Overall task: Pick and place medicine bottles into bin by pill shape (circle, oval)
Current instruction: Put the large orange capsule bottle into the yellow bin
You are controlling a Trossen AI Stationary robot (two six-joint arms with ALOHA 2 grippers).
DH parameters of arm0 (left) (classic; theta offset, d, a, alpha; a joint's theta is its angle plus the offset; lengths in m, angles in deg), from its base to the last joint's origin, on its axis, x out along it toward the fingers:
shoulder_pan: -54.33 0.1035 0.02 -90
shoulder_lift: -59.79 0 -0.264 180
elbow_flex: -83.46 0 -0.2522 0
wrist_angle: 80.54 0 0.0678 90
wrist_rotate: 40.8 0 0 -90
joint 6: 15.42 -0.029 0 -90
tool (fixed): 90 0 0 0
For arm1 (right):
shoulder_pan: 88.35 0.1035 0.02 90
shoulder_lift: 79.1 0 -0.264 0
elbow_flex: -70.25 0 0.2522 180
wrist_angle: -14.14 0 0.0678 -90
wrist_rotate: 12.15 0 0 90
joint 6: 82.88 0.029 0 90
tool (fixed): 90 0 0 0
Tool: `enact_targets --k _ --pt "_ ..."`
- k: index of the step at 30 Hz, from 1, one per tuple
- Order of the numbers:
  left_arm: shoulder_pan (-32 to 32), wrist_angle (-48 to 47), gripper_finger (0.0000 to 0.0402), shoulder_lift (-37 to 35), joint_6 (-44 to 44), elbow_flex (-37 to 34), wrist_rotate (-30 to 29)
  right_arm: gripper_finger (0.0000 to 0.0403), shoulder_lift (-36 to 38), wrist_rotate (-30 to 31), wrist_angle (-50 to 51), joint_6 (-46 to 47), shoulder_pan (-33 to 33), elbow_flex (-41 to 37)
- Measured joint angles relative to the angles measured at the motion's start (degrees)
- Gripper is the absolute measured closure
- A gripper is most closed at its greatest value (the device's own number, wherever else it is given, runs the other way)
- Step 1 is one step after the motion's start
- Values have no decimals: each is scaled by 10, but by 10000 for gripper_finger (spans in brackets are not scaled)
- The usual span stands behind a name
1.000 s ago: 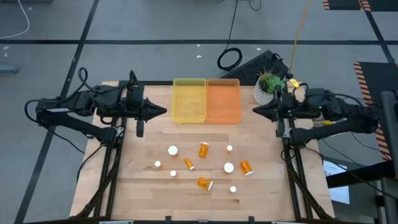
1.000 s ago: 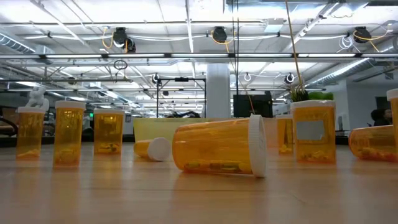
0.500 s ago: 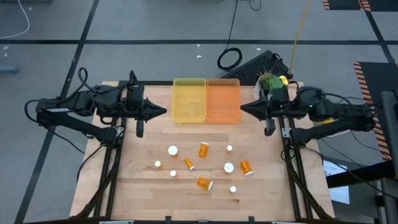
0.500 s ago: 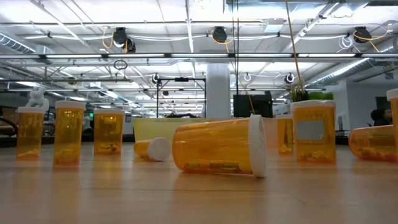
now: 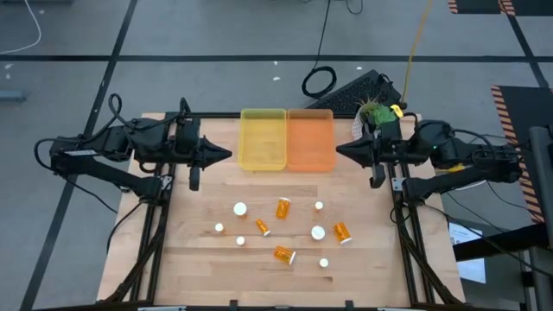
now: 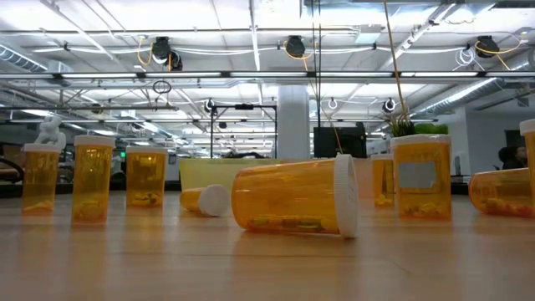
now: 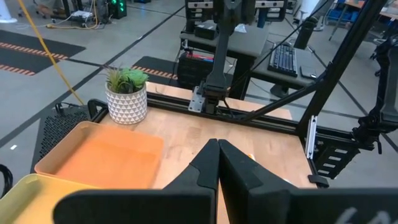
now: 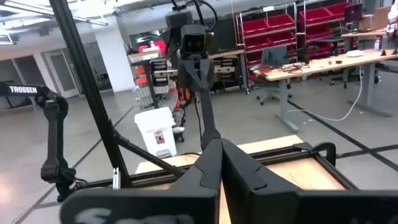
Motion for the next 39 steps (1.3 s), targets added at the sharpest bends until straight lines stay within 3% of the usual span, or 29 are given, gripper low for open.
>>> enact_targets --k 6,16,20,25,31,35,39 --pt "0 -1 392 0 1 0 -1 403 1 0 0 15 -10 0" --pt "0 -3 392 0 1 0 -2 403 14 1 0 -85 -10 1" --pt "0 -4 392 0 -6 0 -10 403 3 17 18 -72 -18 4" --pt "1 -4 392 0 -6 0 -18 403 -46 15 119 -28 -28 69" --pt "1 -32 392 12 9 0 -18 403 -130 13 291 -11 -40 209" --pt "1 -73 391 34 53 0 -18 403 -175 13 379 13 -51 270" --pt "1 -130 391 69 117 0 -18 403 -202 -11 410 46 -59 284"
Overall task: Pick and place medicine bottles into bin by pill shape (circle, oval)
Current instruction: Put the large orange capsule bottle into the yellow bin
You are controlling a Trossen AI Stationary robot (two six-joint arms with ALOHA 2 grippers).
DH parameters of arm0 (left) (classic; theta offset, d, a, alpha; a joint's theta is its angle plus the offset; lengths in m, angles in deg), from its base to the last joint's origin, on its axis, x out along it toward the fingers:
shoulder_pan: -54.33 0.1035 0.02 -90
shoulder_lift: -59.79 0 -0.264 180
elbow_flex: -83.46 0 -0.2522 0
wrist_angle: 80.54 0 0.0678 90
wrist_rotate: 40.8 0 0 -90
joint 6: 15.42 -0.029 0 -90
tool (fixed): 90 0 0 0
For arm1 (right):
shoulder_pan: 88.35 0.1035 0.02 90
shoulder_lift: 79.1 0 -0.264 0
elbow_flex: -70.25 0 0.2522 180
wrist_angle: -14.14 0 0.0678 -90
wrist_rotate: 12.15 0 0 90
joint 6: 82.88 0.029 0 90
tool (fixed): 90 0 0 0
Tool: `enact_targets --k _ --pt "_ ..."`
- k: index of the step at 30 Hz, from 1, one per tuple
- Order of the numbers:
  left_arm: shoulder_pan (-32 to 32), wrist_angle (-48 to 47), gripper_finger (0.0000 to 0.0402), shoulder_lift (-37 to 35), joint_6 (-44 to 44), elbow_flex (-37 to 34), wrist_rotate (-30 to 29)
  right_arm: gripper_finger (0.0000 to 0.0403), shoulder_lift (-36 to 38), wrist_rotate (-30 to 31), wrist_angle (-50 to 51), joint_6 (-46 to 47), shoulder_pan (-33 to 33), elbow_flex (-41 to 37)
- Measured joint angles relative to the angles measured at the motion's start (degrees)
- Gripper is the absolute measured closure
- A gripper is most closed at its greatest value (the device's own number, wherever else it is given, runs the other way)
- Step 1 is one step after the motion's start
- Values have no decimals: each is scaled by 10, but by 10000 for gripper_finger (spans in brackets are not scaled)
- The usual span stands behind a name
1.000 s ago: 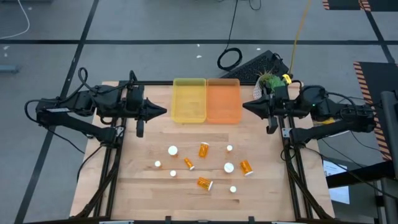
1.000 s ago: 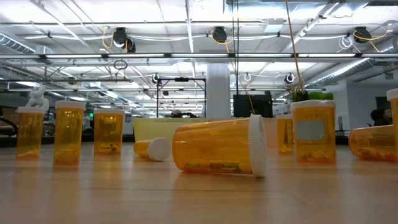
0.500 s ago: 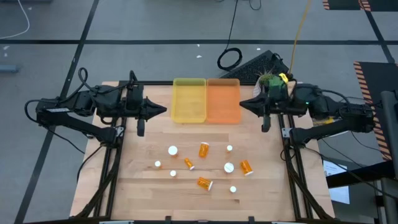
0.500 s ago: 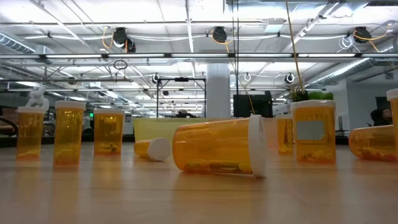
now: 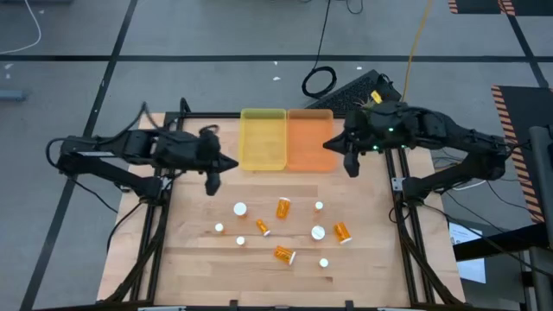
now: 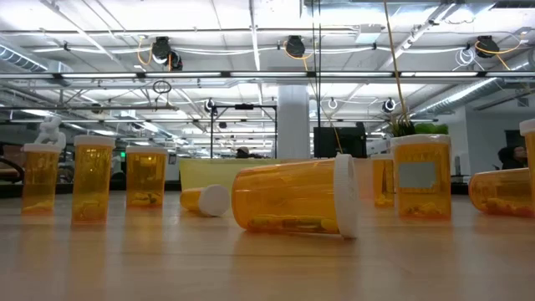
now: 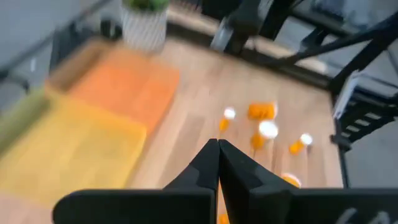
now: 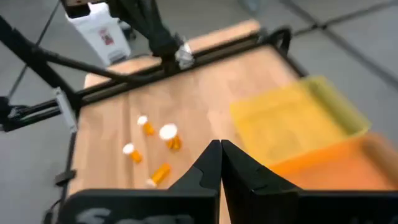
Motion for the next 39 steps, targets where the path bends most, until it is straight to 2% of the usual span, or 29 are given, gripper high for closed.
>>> enact_targets --k 3,6,12,18,27,39 --pt "0 -43 384 29 66 0 3 403 -14 -32 -2 29 -3 0" --pt "0 -86 360 57 133 0 15 403 -25 -51 -2 50 -4 0" --pt "-1 -138 280 123 265 0 78 403 -31 -52 -2 74 -4 0" --pt "-1 -154 205 194 354 0 137 403 -30 -52 -1 74 -4 0" --pt "-1 -164 113 269 401 0 162 403 -30 -52 13 74 -4 0" --pt "-2 -171 48 349 372 0 172 403 -30 -52 13 67 -4 0"
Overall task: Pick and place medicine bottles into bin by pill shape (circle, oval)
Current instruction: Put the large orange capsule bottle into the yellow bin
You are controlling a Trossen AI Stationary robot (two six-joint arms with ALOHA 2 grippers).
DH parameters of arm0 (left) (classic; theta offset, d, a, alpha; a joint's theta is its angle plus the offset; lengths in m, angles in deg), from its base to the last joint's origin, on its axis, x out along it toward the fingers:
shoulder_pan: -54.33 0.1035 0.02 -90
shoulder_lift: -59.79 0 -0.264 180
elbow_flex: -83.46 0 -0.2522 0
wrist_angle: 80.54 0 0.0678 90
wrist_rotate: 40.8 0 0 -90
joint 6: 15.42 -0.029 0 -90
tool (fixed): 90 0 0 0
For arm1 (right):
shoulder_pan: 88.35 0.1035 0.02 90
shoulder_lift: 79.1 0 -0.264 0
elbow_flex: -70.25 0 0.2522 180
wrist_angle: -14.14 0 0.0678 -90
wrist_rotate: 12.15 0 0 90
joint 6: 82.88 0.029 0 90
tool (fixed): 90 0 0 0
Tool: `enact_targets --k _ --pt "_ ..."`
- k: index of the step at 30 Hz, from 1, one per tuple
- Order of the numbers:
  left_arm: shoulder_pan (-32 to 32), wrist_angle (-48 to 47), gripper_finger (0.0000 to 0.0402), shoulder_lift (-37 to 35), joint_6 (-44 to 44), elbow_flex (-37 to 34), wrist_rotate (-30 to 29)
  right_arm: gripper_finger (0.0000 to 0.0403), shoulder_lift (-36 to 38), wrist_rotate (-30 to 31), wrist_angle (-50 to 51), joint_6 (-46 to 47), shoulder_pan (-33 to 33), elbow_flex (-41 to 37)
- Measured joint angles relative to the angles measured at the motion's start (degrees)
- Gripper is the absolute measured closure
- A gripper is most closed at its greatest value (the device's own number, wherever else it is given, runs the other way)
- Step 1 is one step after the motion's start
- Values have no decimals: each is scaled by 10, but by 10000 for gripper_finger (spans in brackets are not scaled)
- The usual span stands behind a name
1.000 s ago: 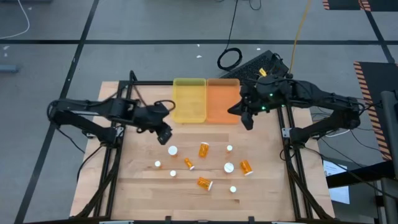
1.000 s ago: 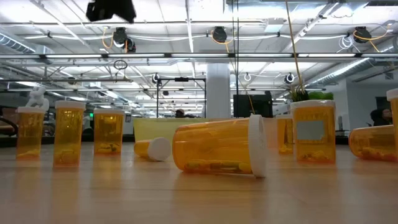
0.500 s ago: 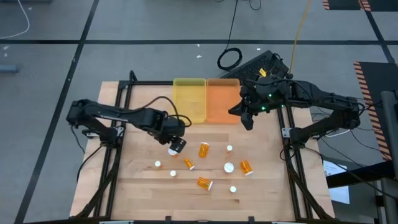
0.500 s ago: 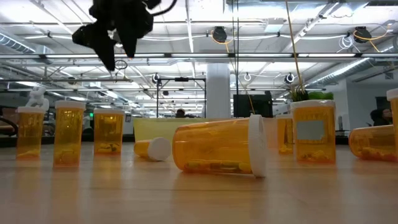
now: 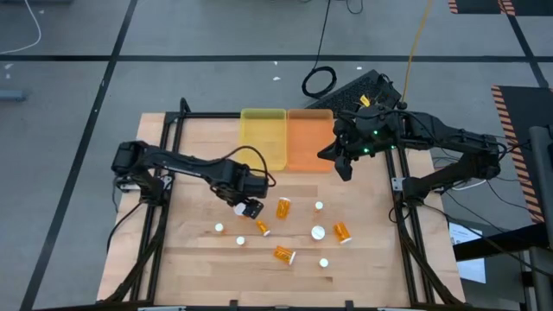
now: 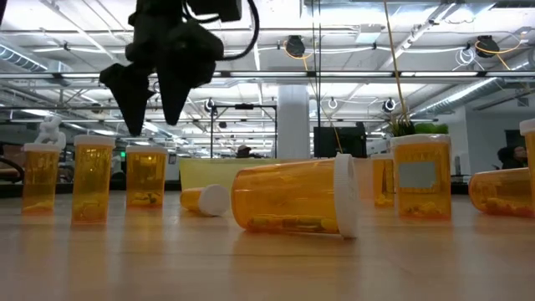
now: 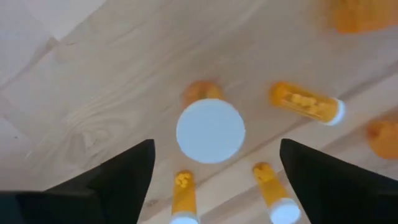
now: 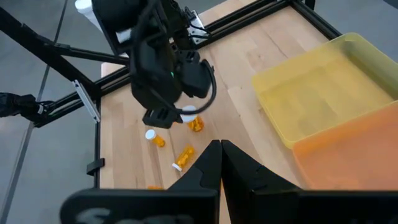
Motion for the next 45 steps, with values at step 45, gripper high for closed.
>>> enact_targets --k 45 --pt "-12 1 189 46 -49 -1 -36 403 0 0 3 -61 0 0"
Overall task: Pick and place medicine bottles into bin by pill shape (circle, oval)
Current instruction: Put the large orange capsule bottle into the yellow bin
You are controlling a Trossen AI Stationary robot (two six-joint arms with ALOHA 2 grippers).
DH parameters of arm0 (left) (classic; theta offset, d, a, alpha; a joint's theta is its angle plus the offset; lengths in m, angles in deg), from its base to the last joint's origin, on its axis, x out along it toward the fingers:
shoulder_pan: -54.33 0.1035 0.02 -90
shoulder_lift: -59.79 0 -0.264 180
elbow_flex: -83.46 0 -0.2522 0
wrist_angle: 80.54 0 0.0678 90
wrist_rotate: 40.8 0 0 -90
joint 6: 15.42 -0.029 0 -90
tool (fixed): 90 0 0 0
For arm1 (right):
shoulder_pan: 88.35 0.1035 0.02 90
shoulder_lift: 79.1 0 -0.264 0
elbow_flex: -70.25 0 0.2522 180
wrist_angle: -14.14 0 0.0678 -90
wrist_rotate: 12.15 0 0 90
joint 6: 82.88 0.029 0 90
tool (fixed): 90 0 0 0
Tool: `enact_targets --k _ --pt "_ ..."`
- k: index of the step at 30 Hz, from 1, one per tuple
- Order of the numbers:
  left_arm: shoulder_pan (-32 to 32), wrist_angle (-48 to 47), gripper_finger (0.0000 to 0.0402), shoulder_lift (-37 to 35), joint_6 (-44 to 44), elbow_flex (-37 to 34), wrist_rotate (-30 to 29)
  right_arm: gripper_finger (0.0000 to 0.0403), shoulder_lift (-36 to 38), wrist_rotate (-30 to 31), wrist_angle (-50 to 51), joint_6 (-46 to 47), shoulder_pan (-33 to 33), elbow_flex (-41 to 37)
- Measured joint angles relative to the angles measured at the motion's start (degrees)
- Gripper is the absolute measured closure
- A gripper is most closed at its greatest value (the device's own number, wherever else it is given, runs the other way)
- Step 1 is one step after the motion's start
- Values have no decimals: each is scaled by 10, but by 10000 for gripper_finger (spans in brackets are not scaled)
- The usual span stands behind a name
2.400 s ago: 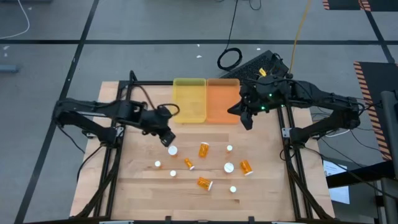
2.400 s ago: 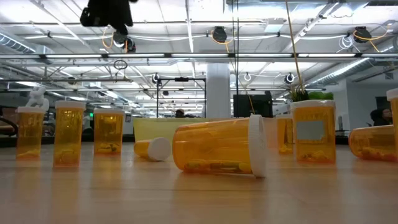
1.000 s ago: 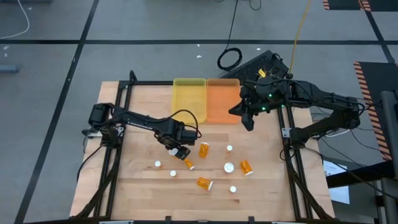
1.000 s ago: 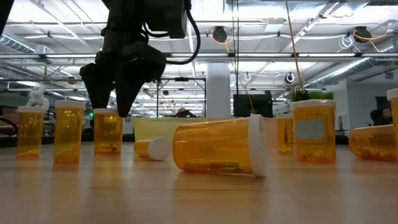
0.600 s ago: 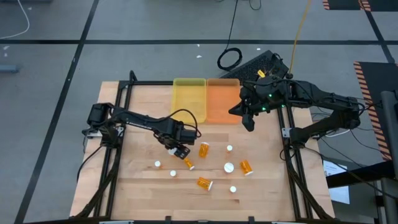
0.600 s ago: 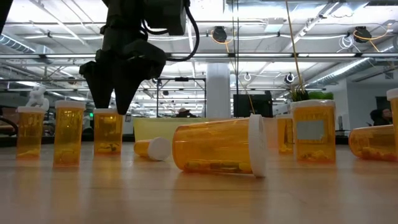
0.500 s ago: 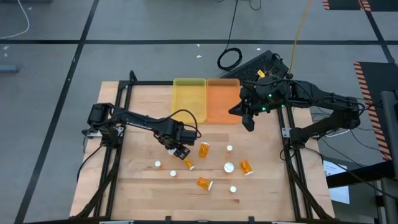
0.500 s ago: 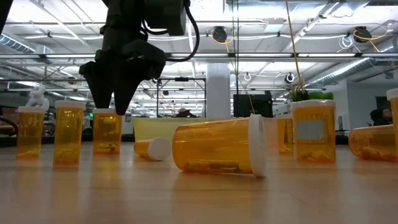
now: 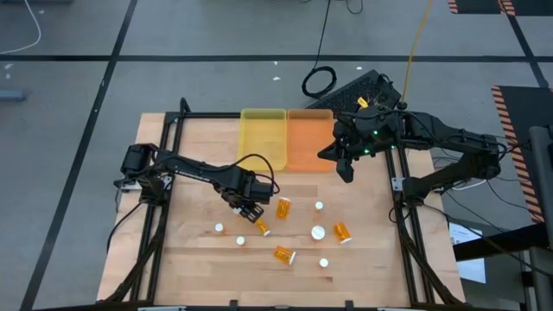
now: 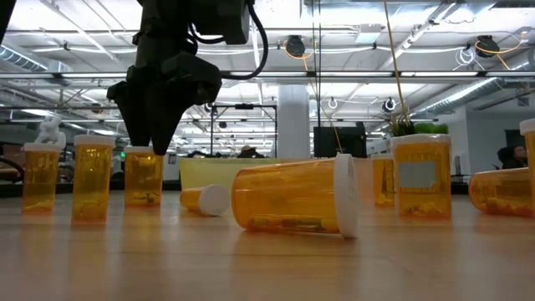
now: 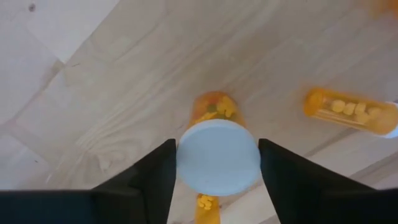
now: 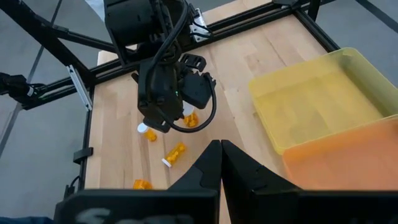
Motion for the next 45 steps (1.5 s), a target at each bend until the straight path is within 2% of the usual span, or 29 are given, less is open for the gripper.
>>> enact_targets --k 15,28,37,43,45 --pt "19 0 192 -18 -4 0 49 403 4 0 15 -42 0 0" --pt "81 -6 189 -106 3 0 43 403 40 2 68 -117 0 0" --pt "136 -2 188 -166 31 2 44 403 60 4 86 -122 0 0" --pt "165 -3 188 -177 6 58 11 403 66 7 86 -126 0 0" --pt "177 -2 188 -176 -9 86 0 403 66 24 85 -133 0 0"
